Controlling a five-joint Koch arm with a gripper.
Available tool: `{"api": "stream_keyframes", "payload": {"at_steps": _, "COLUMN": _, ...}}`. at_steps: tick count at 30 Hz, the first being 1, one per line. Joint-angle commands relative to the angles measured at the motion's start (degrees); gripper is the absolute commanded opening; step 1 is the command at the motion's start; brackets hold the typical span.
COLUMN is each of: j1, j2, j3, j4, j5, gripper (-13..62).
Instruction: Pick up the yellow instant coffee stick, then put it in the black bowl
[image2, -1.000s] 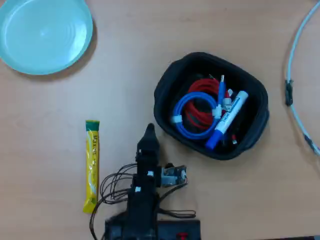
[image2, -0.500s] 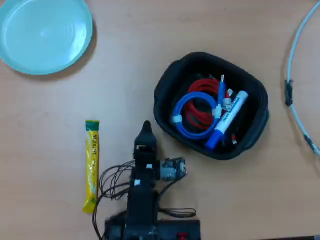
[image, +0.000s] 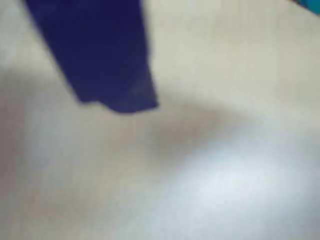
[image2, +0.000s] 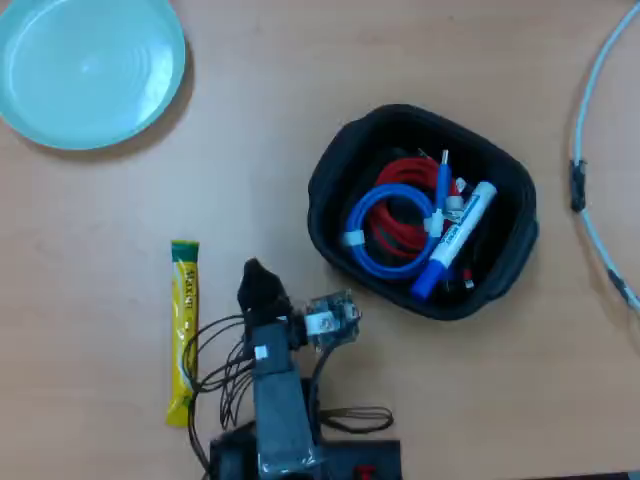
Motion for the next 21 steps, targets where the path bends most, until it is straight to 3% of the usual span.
{"api": "stream_keyframes", "payload": {"at_steps": 1, "j1": -2.1, "j2": 3.5, "j3": -5.9, "j4": 3.2, "j5": -1.3, "gripper": 56.2}}
{"api": "stream_keyframes", "payload": {"at_steps": 10, "j1": -8.8, "j2": -11.7, "j3": -17.9, "j4": 10.9, "j5": -7.9, "gripper": 56.2}}
{"api": "stream_keyframes", "payload": {"at_steps": 21, "j1": -20.7, "j2": -19.7, "j3": -21.9, "j4": 13.6, "j5": -20.0, "gripper": 56.2}}
